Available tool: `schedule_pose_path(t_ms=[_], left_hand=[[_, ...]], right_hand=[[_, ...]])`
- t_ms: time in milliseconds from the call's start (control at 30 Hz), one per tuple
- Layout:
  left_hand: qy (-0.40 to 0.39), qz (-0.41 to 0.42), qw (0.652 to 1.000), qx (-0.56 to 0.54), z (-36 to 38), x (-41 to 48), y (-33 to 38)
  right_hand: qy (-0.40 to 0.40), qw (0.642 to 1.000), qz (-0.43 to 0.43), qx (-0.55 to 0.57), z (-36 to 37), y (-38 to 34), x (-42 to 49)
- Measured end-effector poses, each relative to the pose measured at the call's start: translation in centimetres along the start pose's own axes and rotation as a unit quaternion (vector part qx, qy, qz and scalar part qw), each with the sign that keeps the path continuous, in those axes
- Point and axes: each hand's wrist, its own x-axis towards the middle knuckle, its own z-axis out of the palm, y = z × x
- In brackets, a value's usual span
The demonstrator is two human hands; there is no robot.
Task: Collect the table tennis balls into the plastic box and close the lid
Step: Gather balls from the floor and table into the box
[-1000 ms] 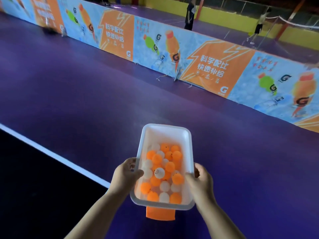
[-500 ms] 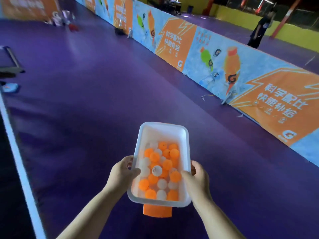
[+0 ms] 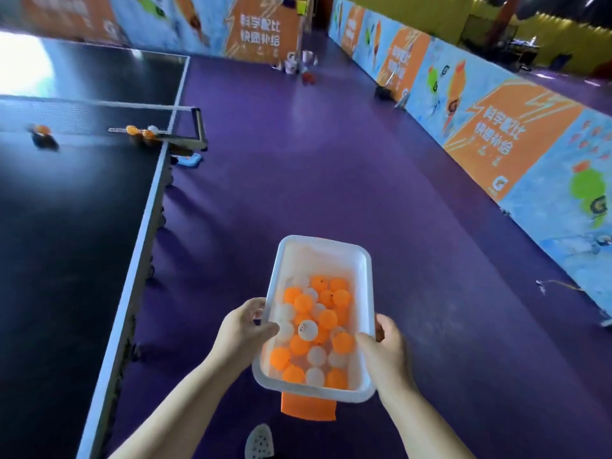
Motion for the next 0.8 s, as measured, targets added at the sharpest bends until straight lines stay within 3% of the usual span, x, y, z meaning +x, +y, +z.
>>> schedule_pose_path(t_ms=[367,800], left_hand=[[0.076,-0.009,0.995,-0.059,-6.9,20.8,8.7],[0.249,-0.018,0.960,-0.124,-11.1,45.0,17.4]], right_hand=[[-0.058,0.997,-0.052,-0.029,9.7,-14.1,21.2],[-0.208,0.966,-0.144,-0.051,22.7,-28.7,49.4]])
